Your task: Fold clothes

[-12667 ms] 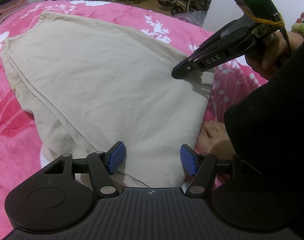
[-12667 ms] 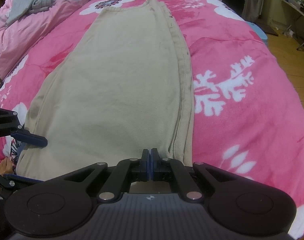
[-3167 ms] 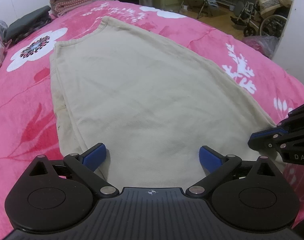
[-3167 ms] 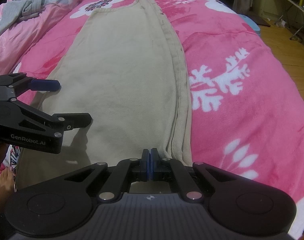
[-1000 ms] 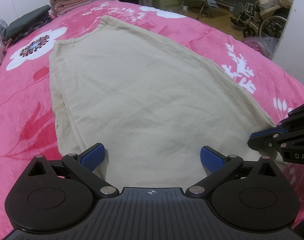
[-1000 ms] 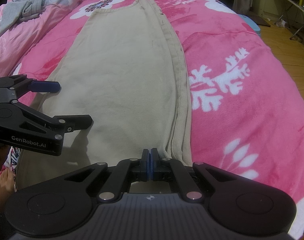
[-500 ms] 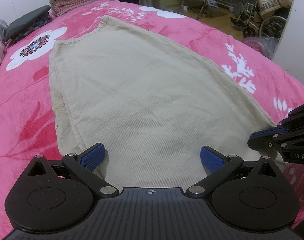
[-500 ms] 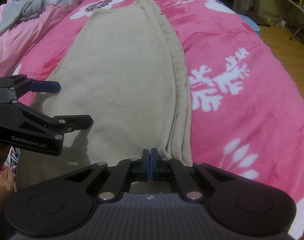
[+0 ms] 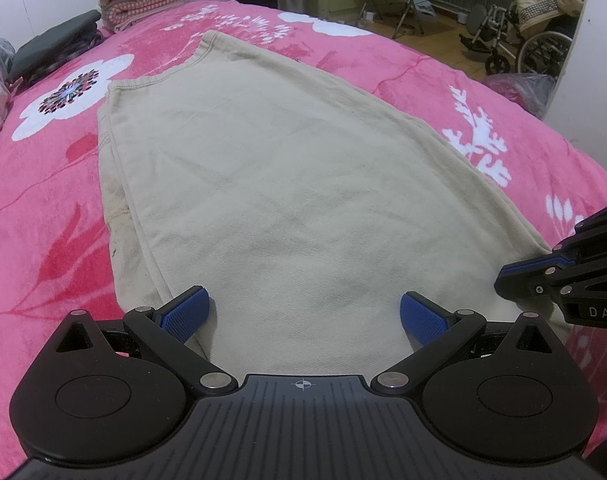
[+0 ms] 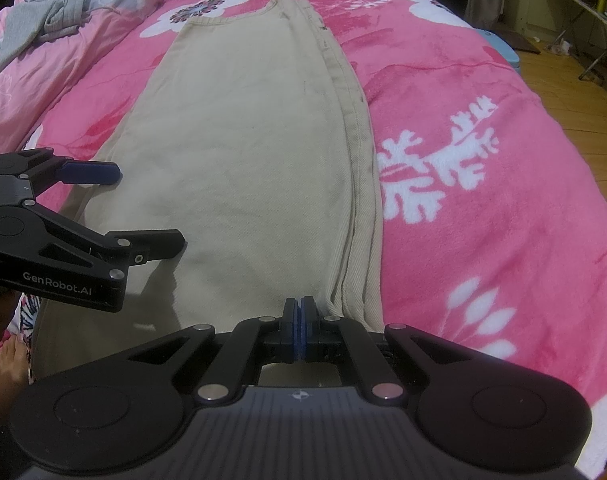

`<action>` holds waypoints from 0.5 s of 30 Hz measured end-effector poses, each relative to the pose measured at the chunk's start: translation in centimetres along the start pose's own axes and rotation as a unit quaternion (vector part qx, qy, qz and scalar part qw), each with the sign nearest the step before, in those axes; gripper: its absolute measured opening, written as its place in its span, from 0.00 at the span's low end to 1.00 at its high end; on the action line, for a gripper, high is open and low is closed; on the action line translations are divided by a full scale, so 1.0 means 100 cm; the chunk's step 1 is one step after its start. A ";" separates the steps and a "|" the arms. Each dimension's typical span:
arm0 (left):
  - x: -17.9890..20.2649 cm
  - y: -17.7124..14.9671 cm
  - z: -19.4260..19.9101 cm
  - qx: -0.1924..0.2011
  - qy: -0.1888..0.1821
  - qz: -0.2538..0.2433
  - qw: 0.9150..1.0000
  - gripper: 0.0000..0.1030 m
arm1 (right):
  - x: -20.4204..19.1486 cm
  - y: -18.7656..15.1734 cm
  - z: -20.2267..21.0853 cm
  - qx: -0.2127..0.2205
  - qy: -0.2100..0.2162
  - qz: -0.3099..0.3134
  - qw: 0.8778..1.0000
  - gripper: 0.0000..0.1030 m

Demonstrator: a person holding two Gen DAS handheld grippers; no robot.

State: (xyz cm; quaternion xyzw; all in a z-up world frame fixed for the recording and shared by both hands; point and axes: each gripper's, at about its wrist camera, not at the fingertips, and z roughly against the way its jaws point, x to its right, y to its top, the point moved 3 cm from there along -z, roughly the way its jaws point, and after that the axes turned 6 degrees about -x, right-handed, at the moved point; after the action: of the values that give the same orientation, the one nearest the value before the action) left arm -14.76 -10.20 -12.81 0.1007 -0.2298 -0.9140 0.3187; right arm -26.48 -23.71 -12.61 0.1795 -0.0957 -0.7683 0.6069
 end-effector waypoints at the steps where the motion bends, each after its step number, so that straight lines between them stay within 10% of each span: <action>1: 0.000 0.000 0.000 0.000 0.000 0.000 1.000 1.00 | 0.000 0.000 0.000 0.000 0.000 0.000 1.000 0.00; 15: -0.007 -0.002 0.013 0.004 -0.027 -0.013 1.000 1.00 | 0.000 0.000 0.000 -0.001 0.000 0.001 1.000 0.00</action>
State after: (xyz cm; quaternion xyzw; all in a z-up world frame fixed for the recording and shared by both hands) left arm -14.73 -9.13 -11.75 0.0803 -0.2410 -0.9195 0.3001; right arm -26.50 -23.70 -12.60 0.1788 -0.0955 -0.7679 0.6077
